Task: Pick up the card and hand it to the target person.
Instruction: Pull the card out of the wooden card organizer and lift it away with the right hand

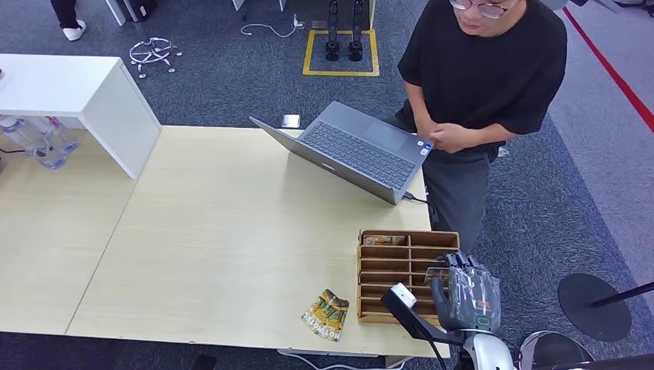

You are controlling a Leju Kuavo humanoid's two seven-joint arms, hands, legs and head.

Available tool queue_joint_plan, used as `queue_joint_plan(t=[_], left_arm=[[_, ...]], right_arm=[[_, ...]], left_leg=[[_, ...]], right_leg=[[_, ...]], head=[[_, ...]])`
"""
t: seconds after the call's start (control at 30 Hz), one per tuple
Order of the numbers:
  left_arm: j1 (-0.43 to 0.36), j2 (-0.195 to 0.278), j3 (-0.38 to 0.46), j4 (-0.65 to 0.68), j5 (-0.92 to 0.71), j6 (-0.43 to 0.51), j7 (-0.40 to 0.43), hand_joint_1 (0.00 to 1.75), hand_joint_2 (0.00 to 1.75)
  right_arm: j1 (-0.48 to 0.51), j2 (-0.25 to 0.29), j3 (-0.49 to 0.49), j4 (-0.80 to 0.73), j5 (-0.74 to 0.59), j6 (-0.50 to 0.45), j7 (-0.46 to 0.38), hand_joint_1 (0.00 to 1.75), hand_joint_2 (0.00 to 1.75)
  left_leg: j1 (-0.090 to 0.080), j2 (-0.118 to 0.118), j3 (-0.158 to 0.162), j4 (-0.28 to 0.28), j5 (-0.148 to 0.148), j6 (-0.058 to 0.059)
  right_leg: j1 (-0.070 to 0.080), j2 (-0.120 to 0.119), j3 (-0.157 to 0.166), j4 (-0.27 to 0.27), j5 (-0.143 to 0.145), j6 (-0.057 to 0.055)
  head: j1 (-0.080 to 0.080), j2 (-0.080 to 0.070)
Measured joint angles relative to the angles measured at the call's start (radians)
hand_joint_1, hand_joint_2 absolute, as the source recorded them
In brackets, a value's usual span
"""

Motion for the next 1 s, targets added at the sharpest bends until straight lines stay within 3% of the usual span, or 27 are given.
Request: queue_joint_plan(t=[0.43,1.0], left_arm=[[0.000,0.000,0.000,0.000,0.009,0.007,-0.011,0.00,0.00],[0.000,0.000,0.000,0.000,0.024,0.016,-0.017,0.00,0.00]], right_arm=[[-0.002,0.000,0.011,0.014,0.002,0.006,0.000,0.93,1.75],[-0.003,-0.007,0.015,0.014,0.017,0.005,0.008,1.20,1.75]], left_leg=[[0.000,0.000,0.000,0.000,0.000,0.000],[0.000,0.000,0.000,0.000,0.000,0.000]], right_leg=[[0.000,0.000,0.000,0.000,0.000,0.000],[0.000,0.000,0.000,0.000,0.000,0.000]], head=[[0.000,0.000],[0.000,0.000]])
